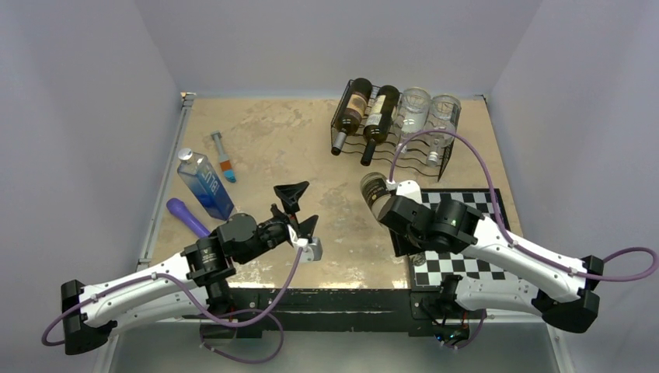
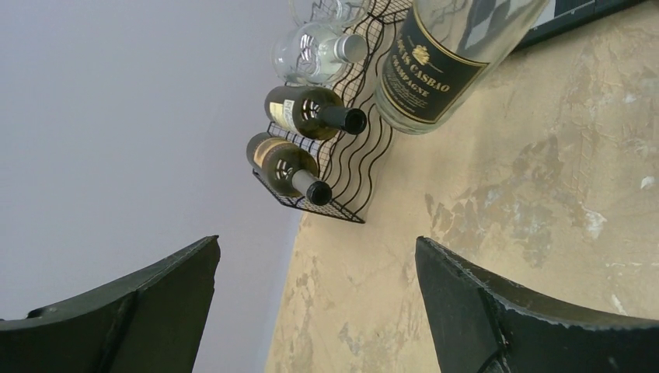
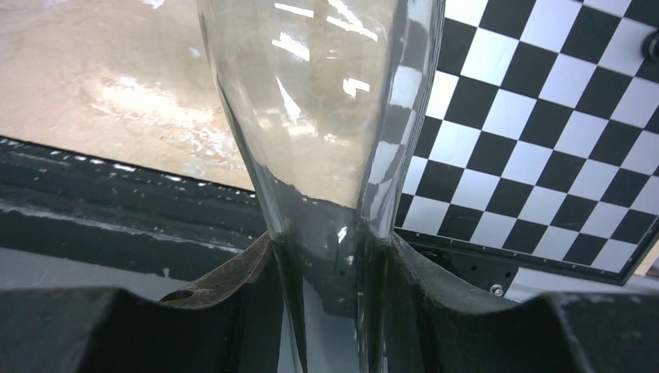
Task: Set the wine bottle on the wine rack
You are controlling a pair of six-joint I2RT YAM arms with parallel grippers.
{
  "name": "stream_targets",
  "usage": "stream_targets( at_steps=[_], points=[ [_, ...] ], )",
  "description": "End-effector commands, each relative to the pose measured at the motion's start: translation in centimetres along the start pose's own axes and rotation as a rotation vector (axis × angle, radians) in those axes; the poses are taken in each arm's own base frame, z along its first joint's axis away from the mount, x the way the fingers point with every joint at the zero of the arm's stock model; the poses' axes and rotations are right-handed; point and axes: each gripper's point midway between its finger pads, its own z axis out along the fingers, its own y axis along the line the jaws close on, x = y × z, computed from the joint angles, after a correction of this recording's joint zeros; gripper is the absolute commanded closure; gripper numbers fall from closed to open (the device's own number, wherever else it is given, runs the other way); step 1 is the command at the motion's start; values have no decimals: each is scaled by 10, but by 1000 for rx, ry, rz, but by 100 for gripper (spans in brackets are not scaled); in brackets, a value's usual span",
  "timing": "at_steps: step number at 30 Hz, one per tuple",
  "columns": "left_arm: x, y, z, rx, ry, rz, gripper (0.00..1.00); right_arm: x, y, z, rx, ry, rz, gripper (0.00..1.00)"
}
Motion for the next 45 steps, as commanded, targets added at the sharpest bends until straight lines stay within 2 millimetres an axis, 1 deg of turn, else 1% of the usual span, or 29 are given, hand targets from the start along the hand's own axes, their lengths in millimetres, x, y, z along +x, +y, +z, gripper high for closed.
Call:
stream_targets(
  at_steps=[1, 5, 9, 14, 16, 24, 28, 30, 37, 41, 45],
  points=[
    [-11, 9, -5, -55, -58, -100, 1, -53, 7, 3, -60, -317, 231, 100],
    [-9, 8, -8, -63, -57, -121, 1, -54, -1, 23, -53, -427, 287, 100],
    [-9, 10, -12, -79, -61, -151, 1, -53, -14, 40, 7, -453, 337, 100],
    [-8, 12, -17, -97, -62, -176, 1, -53, -18, 61, 7, -496, 382, 100],
    [-8, 13, -18, -98, -63, -182, 1, -53, -22, 71, 12, -500, 418, 100],
    [-9, 14, -24, -101, -69, -203, 1, -72, -31, 88, 35, -569, 472, 100],
    [-12, 15, -27, -89, -75, -219, 1, -83, -31, 98, 37, -590, 486, 100],
    [-12, 13, -31, -70, -67, -236, 1, -87, -31, 103, 48, -585, 487, 100],
    [-18, 17, -49, -31, -49, -348, 1, -98, -34, 116, 51, -594, 510, 100],
    [-16, 15, -54, -19, -39, -357, 1, -108, -37, 122, 52, -604, 517, 100],
    [-16, 19, -59, -32, -40, -366, 1, -113, -39, 131, 50, -595, 519, 100]
  ],
)
